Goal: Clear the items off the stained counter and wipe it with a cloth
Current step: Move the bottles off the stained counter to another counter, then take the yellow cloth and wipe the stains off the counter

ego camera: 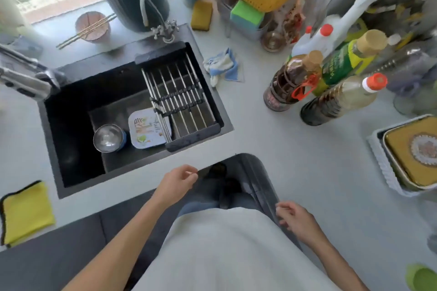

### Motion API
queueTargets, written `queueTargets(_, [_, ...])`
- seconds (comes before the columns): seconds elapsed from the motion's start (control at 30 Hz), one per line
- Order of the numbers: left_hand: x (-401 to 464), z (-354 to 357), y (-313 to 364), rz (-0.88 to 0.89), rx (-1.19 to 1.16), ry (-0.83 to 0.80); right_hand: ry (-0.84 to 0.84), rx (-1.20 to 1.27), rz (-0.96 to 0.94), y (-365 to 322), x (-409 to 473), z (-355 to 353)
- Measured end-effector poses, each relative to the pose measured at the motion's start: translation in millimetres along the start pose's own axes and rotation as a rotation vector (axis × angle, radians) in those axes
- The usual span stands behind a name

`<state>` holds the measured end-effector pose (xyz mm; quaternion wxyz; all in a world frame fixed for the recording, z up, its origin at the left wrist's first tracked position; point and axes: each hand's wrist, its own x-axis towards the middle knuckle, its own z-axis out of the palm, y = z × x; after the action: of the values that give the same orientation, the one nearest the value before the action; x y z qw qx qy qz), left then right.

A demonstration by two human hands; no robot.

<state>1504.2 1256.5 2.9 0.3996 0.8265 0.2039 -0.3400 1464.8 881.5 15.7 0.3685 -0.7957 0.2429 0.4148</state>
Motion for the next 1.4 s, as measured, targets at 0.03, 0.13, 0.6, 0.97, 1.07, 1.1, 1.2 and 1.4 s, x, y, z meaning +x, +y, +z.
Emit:
queueTargets(0.03, [-10.4, 3.2, -8.5, -0.036, -0.045, 0.026, -0.027, -0.045, -0.023, -2.5, 3.9, -2.2])
queueTargets(0.13, [-48.4, 21.0, -42.8, -0.152, -0.161, 0.101, -0.082, -0.181, -0.099, -14.9, 17.5, -2.8])
queueTargets(0.6, [-242.9, 214.8, -221.4, -0.721, -0.477, 0.234, -0.355, -0.558, -0.555, -136.4, 14.3, 126.0])
queueTargets(0.97, [-312.4, 226.9, -303.7, -0.795, -0.800, 0.255, -0.462, -0.748, -0.620, -145.0, -40.5, 269.9])
queueTargets(1.07, [-306.9, 189.3, -329.8, -0.781, -0.920, 0.355, -0.441, -0.800, -0.600, -135.9, -44.5, 287.4])
queueTargets(1.1, [-303.5, 173.7, -337.6, -0.771, -0.943, 0.376, -0.431, -0.818, -0.590, -133.5, -44.7, 290.4])
queueTargets(1.2, [-292.0, 125.1, -358.7, -0.730, -0.956, 0.453, -0.403, -0.864, -0.544, -127.8, -42.2, 293.7])
queueTargets(1.4, [-268.6, 41.8, -387.0, -0.601, -0.954, 0.595, -0.309, -0.943, -0.465, -135.4, -27.7, 291.4])
